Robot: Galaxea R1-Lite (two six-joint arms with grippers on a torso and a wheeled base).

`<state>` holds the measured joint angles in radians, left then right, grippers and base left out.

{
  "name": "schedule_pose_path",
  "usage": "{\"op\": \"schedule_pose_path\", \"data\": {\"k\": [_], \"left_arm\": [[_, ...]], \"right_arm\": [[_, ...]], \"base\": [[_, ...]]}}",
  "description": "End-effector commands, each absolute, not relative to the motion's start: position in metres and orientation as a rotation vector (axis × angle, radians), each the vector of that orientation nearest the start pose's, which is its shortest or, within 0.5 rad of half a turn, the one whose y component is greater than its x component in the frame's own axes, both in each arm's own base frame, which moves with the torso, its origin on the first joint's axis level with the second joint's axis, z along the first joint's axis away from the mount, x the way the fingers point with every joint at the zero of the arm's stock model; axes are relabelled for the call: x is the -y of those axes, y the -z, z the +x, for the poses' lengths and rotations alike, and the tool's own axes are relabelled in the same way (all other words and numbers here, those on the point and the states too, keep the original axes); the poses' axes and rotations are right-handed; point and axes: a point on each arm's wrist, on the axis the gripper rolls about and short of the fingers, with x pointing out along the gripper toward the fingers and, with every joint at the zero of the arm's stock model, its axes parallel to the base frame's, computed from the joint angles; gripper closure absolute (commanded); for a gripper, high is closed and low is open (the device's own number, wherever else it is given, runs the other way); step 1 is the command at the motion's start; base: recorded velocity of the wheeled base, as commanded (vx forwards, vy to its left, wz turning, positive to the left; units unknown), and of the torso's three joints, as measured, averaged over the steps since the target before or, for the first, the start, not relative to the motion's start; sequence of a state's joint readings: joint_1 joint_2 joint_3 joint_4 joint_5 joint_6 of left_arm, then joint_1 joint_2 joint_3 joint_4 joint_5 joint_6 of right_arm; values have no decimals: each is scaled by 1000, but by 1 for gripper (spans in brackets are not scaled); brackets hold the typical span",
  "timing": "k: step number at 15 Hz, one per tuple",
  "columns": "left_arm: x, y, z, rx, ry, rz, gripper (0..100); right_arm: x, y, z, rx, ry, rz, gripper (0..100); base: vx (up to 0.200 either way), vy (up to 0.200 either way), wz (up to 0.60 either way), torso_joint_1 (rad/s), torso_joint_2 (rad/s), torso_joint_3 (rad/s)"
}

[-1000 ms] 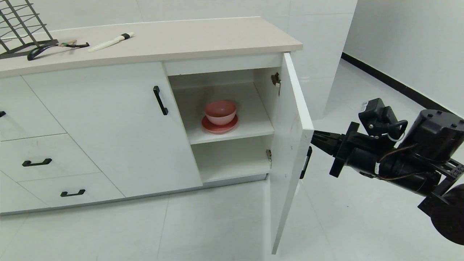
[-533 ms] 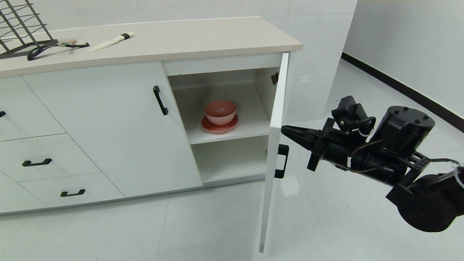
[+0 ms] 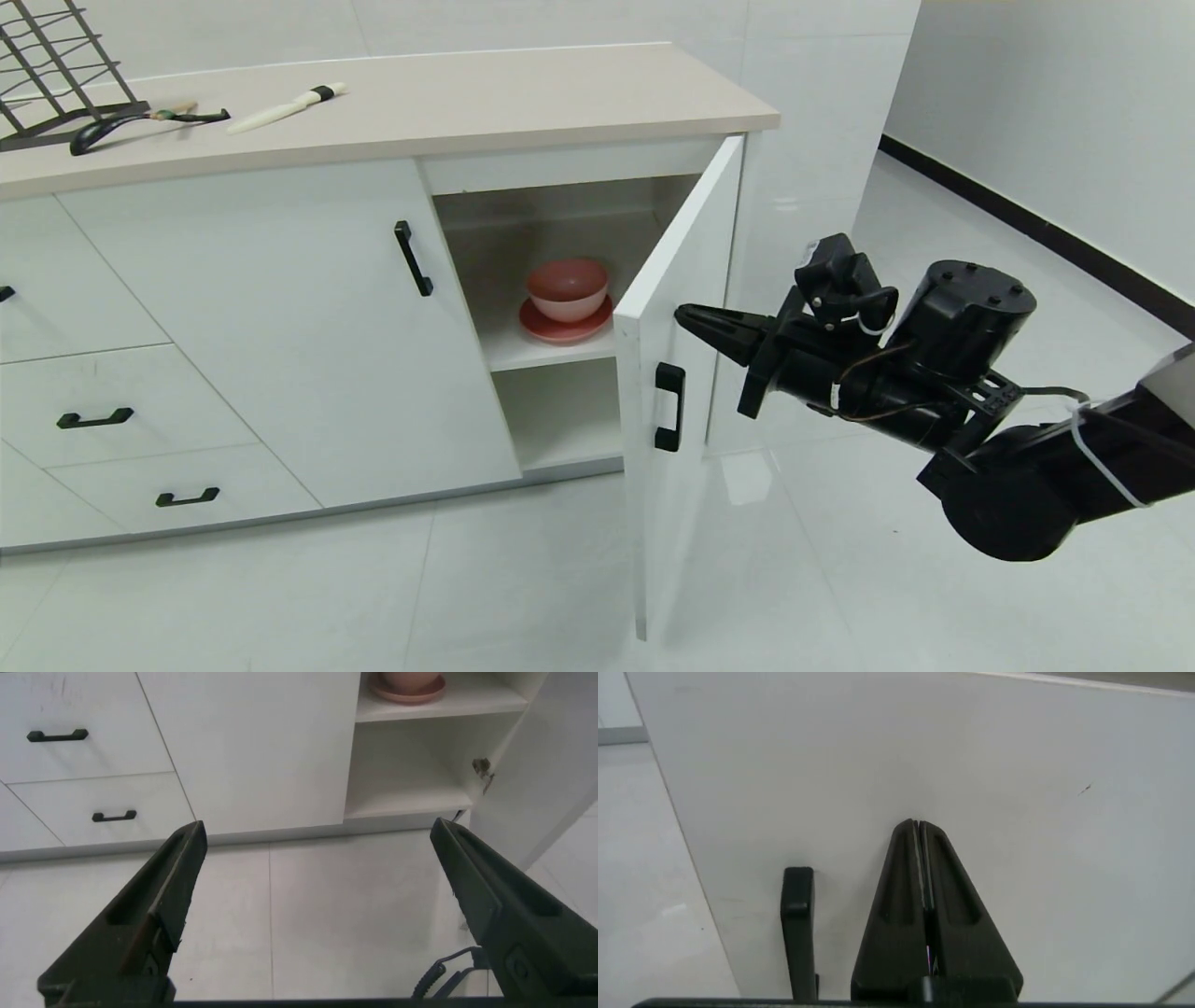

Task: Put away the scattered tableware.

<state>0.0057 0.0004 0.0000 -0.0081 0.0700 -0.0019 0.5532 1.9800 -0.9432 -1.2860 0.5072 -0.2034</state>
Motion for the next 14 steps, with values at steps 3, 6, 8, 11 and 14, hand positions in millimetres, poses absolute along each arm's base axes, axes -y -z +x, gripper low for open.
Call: {"op": "schedule_pose_path", "data": {"k": [3, 6, 8, 11, 14], "left_arm": [[-1, -76, -23, 9, -77, -3, 0], [-1, -76, -23, 9, -77, -2, 0], [-1, -76, -23, 9, -77, -2, 0], [-1, -76, -23, 8, -77, -2, 0], [-1, -76, -23, 9, -77, -2, 0]], "right_arm": [[-227, -181, 318, 393, -1060, -170, 100], [-243, -177, 326, 417, -1078, -163, 100], [-248, -178, 330, 436, -1079, -161, 100], [-259, -176, 331, 452, -1097, -156, 100], [-271, -172, 335, 472, -1111, -144, 100]], "base": [[0, 0, 0, 0, 0, 0], [0, 0, 0, 0, 0, 0], [0, 0, 0, 0, 0, 0], [0, 0, 0, 0, 0, 0], [0, 0, 0, 0, 0, 0]]}}
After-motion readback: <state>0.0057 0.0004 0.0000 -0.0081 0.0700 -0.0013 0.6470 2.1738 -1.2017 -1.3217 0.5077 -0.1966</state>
